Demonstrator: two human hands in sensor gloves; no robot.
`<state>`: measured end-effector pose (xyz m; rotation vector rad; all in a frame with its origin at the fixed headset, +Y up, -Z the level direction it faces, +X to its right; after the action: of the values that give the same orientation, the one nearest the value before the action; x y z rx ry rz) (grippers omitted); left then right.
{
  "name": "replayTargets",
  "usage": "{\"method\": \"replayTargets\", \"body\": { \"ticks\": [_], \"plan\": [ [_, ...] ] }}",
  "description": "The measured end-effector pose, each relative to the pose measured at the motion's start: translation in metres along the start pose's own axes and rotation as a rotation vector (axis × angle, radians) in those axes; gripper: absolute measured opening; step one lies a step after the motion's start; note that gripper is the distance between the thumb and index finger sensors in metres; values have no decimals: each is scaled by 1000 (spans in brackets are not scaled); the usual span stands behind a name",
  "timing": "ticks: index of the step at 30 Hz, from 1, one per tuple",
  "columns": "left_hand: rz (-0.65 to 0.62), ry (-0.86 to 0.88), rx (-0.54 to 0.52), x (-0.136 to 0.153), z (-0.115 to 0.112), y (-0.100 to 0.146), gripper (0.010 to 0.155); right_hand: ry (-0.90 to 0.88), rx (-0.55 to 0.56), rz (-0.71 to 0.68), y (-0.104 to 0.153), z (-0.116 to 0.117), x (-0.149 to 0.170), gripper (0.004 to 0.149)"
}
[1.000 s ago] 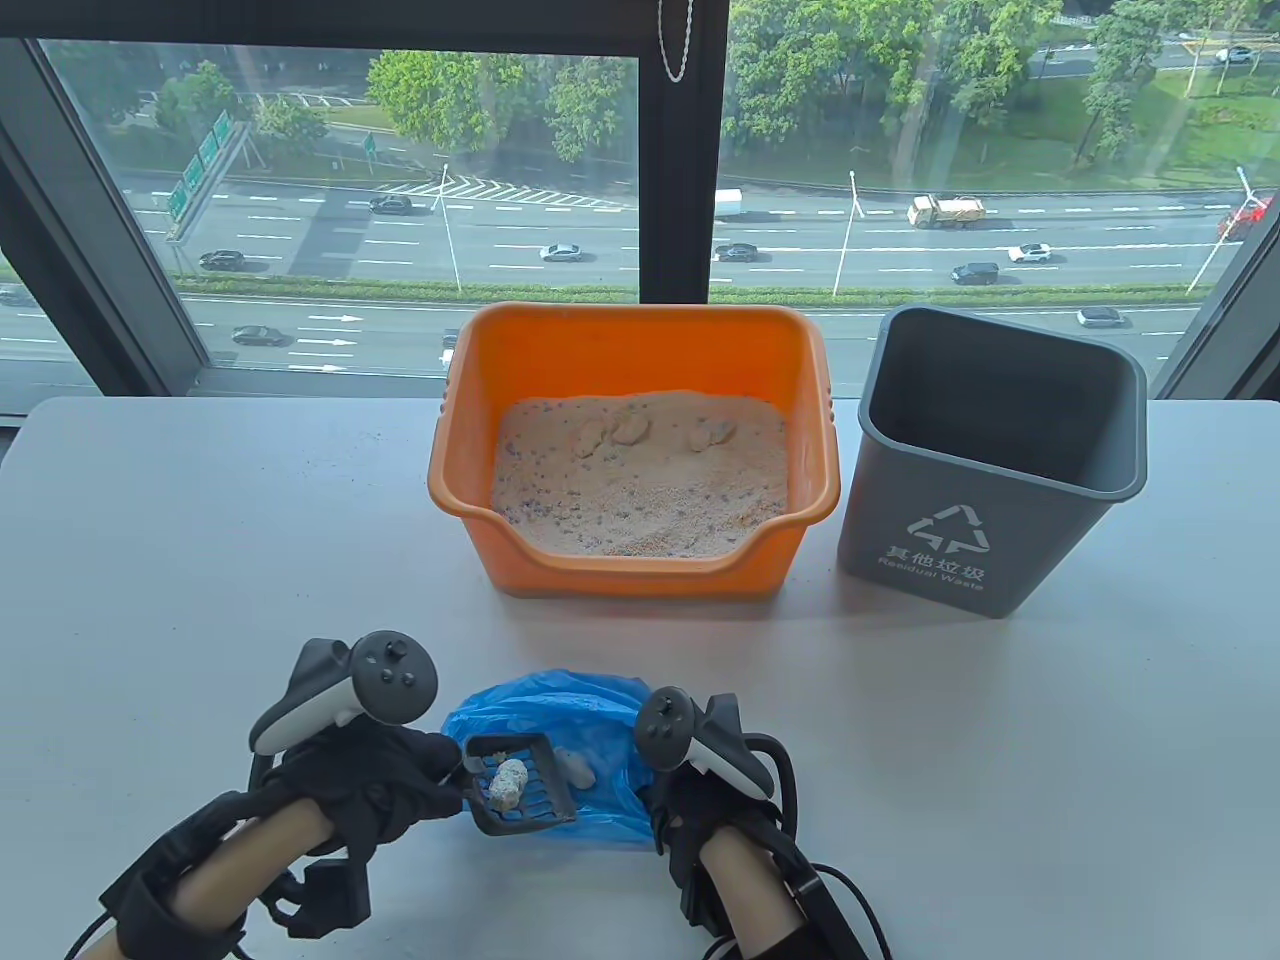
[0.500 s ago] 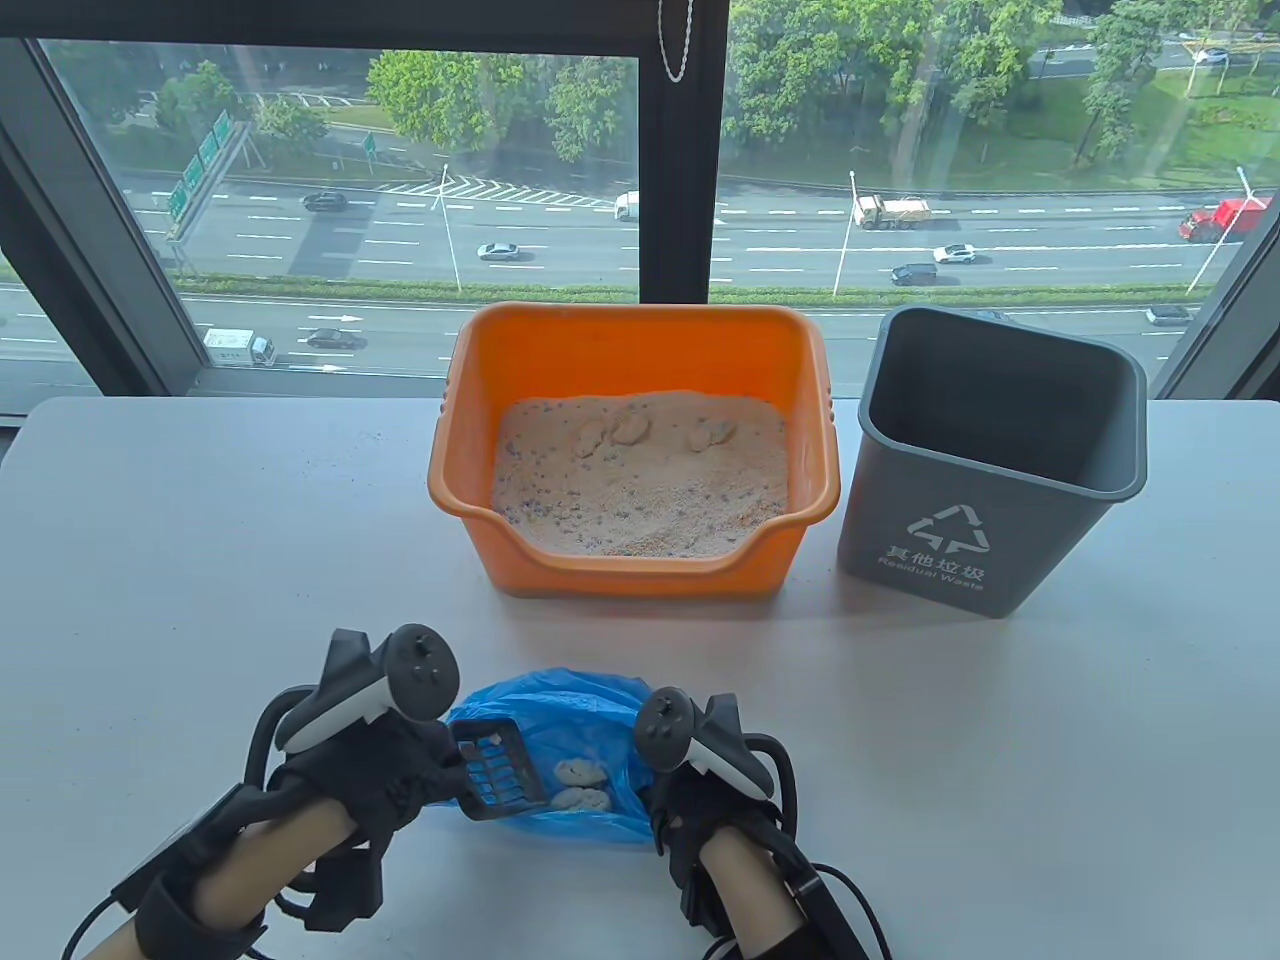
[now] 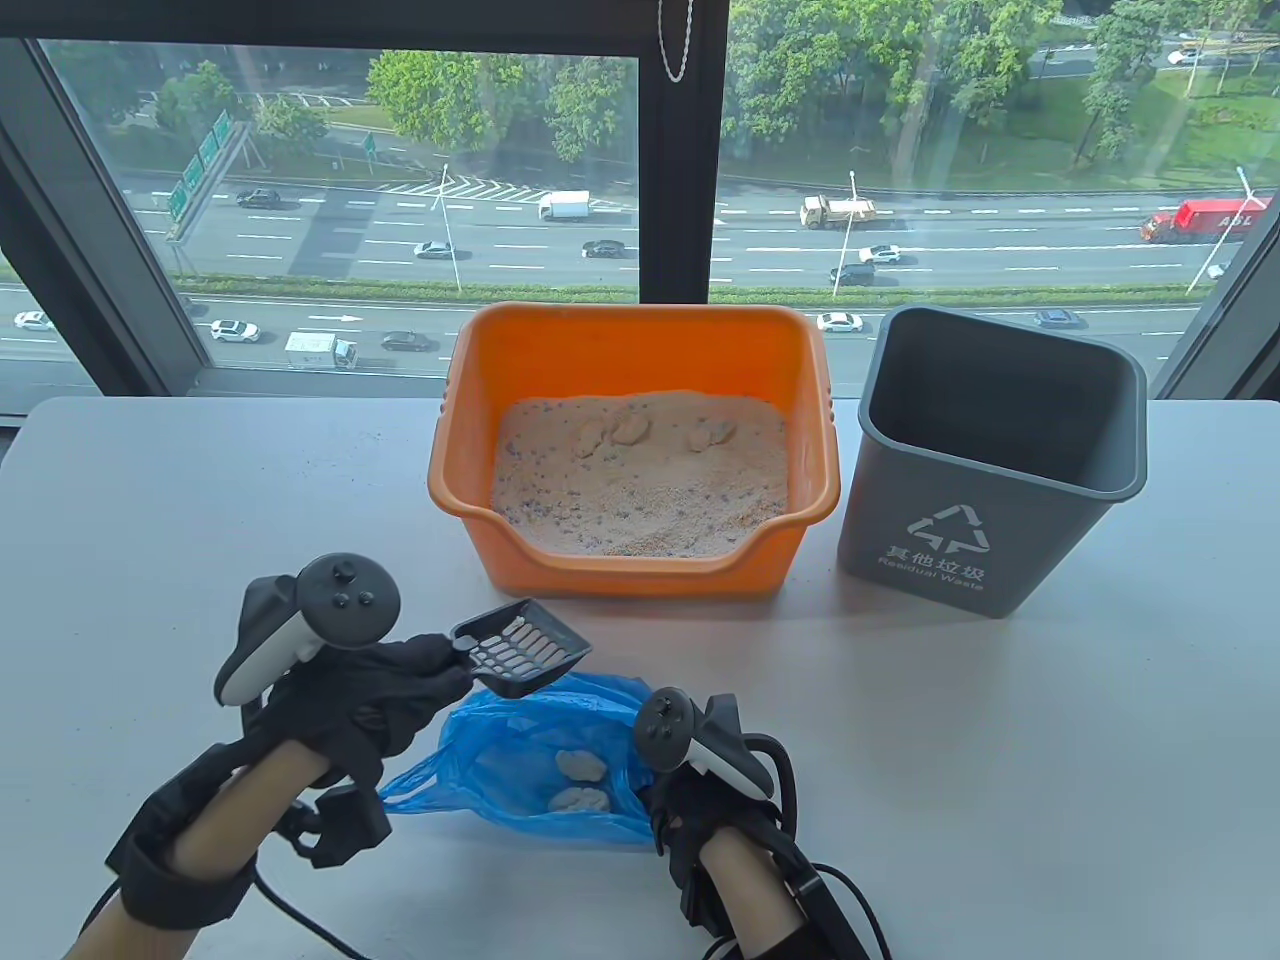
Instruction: Scoop cat litter
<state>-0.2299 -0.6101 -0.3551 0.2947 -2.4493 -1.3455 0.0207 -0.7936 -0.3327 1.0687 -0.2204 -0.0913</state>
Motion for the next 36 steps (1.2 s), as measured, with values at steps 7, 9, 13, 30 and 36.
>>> {"method": "replayTargets", "body": {
  "ticks": [7, 9, 13, 30, 36],
  "plan": [
    [1, 18, -47, -82, 16, -62, 65, -4, -4, -2, 0, 0, 0, 67],
    [47, 11, -39, -104, 15, -86, 65, -5, -4, -3, 0, 0, 0, 67],
    [155, 15, 23, -140, 3, -136, 65, -9, -4, -3, 0, 0, 0, 67],
    [323, 169, -27, -189, -14, -270, 65, -10, -4, -7, -1, 0, 0, 67],
    [200, 180, -127, -181, 1, -237, 64, -16, -7, -8, -1, 0, 0, 67]
  ]
}}
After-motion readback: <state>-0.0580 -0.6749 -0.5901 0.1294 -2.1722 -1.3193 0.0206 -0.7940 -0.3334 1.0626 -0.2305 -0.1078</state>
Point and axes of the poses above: the tracker on the back of each hand, its own x axis roughly to the little-finger side, its own y axis roughly from the fingertips to the wrist, z = x × y, the point moved 3 cm from there along -y, roughly from the wrist to the fingertips, and after that the axes turned 15 degrees about z, right-handed, at the moved point
